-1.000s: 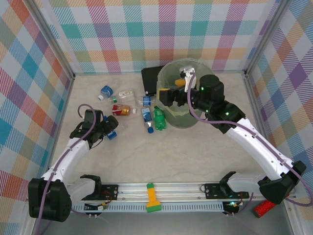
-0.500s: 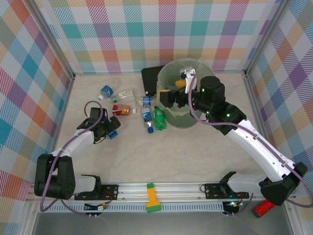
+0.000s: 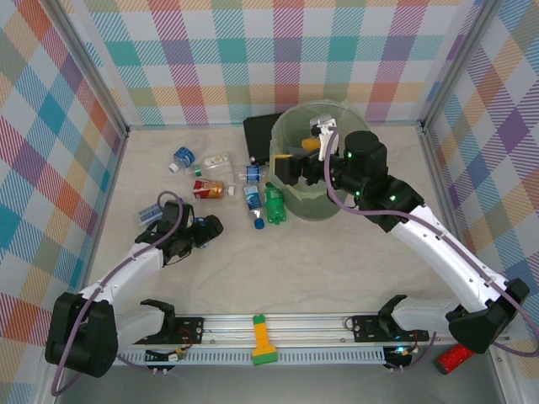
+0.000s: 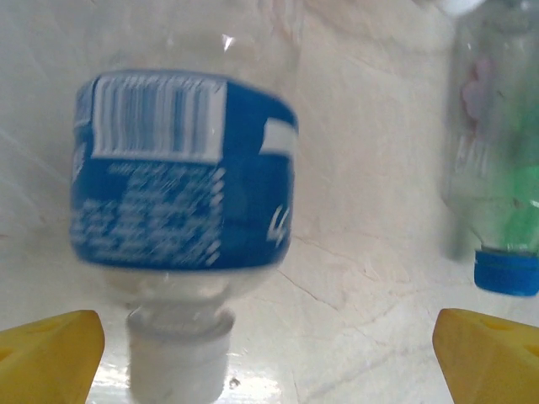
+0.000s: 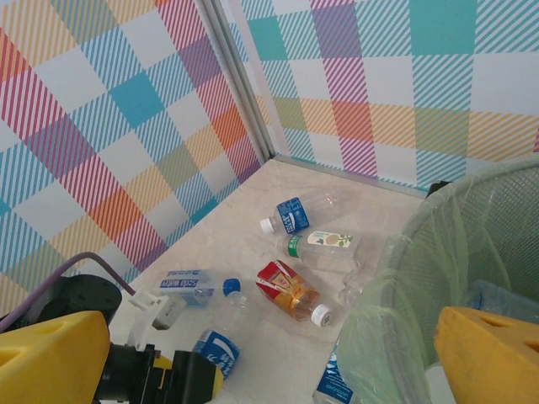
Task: Put the plastic bottles in the bin
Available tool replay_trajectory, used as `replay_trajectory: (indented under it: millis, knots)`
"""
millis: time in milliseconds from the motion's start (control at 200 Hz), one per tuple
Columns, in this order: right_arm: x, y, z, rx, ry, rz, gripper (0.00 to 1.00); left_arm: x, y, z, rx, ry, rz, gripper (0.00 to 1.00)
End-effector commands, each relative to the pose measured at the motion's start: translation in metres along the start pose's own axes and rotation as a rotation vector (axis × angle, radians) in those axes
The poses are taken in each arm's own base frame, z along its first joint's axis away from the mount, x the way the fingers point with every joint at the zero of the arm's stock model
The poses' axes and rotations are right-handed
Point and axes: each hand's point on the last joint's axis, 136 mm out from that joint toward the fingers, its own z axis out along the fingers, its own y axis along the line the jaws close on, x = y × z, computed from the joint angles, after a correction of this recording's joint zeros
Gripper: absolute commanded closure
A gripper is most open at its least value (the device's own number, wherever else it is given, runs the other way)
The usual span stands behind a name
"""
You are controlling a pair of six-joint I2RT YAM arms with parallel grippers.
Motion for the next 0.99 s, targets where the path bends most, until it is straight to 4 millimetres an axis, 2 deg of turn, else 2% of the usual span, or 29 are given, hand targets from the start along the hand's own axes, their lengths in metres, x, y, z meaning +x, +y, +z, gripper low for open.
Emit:
replay_trajectory:
  millis: [0, 130, 220, 415, 505, 675, 735, 910, 990]
  knots:
    - [-0.003, 0.007, 0.0, -0.026, -0.02, 0.013, 0.01, 0.008, 0.011, 0.002, -0.076, 0.02, 0.032, 0.02]
    - [-0.005, 0.008, -0.002, -0.028, -0.024, 0.012, 0.01, 0.005, 0.024, 0.007, -0.153, 0.007, 0.032, 0.05]
    - [-0.006, 0.009, -0.003, -0.03, -0.026, 0.013, 0.01, 0.002, 0.026, 0.012, -0.169, -0.003, 0.015, 0.07]
    - [-0.005, 0.01, -0.004, -0.028, -0.025, 0.01, 0.01, -0.005, 0.01, 0.024, -0.143, 0.006, 0.033, 0.11]
    - [-0.005, 0.009, -0.005, -0.026, -0.025, 0.009, 0.01, -0.006, 0.002, 0.029, -0.13, 0.014, 0.055, 0.23]
    - [-0.003, 0.009, -0.004, -0.026, -0.018, 0.009, 0.01, -0.003, -0.003, 0.032, -0.125, 0.027, 0.085, 0.27]
    - [-0.002, 0.009, -0.004, -0.025, -0.015, 0.009, 0.01, -0.008, -0.011, 0.034, -0.095, 0.007, 0.096, 0.29]
    - [-0.002, 0.009, -0.004, -0.027, -0.014, 0.011, 0.01, -0.007, -0.018, 0.037, -0.078, 0.012, 0.115, 0.45]
    - [-0.002, 0.009, -0.003, -0.026, -0.014, 0.012, 0.01, -0.007, -0.019, 0.038, -0.074, 0.015, 0.118, 0.49]
